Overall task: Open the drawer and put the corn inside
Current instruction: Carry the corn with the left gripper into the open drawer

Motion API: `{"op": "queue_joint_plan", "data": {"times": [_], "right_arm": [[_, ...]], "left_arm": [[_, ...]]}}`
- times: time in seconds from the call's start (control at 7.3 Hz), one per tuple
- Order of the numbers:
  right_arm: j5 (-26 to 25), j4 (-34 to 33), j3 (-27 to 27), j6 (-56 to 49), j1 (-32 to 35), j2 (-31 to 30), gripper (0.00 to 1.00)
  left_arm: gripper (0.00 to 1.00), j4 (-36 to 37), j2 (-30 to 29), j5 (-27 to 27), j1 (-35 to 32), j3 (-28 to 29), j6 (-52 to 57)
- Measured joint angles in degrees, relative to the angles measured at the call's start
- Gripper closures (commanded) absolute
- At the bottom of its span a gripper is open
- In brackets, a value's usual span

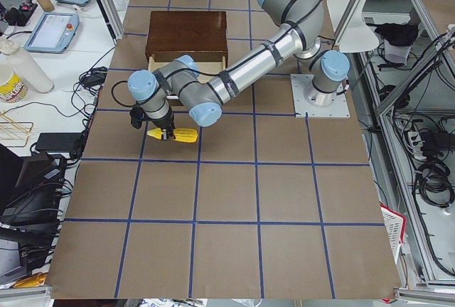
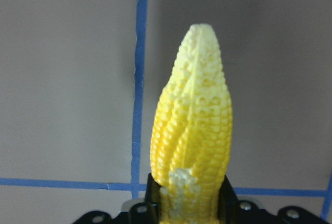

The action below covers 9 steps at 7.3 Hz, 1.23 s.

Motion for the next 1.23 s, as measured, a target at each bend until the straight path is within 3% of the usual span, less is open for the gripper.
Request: {"op": "queue_joint_plan", "data": {"times": [0.55, 1.23], "right_arm": [[0.08, 0.00, 0.00, 0.00, 0.00, 0.04, 0.00], [0.09, 0.00, 0.00, 0.00, 0.00, 0.05, 0.00]], "left_arm": [[1.00, -6.93, 6.40, -0.87, -8.12, 2.41, -1.27], [1.00, -11.21, 8.89, -4.53, -16.63, 0.39, -14.60]]}}
